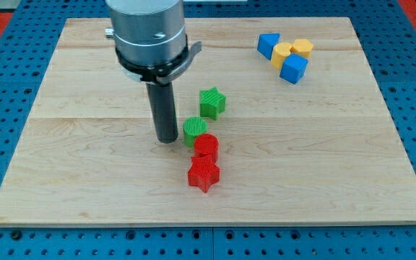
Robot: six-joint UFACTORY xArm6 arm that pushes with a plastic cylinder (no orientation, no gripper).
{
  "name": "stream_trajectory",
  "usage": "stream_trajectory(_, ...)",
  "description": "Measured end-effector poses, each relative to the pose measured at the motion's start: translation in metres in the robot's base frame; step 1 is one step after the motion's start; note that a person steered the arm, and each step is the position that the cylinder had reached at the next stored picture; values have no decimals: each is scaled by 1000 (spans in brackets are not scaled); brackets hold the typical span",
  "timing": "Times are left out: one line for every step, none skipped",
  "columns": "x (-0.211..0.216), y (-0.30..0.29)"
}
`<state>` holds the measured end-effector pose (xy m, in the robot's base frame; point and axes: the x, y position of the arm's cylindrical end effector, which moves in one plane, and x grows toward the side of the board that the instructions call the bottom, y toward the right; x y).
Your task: Slide the green circle along with red circle a bit right
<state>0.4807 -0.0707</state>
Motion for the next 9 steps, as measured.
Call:
stream_trajectory(-8,0)
stream_trajectory(-8,13)
stream_trajectory(-8,23)
stream_trajectory(-8,17)
stream_trajectory(-8,17)
stream_trajectory(-8,21)
stream_trajectory(-9,26)
stream_trajectory(-9,35)
stream_trajectory(-9,43)
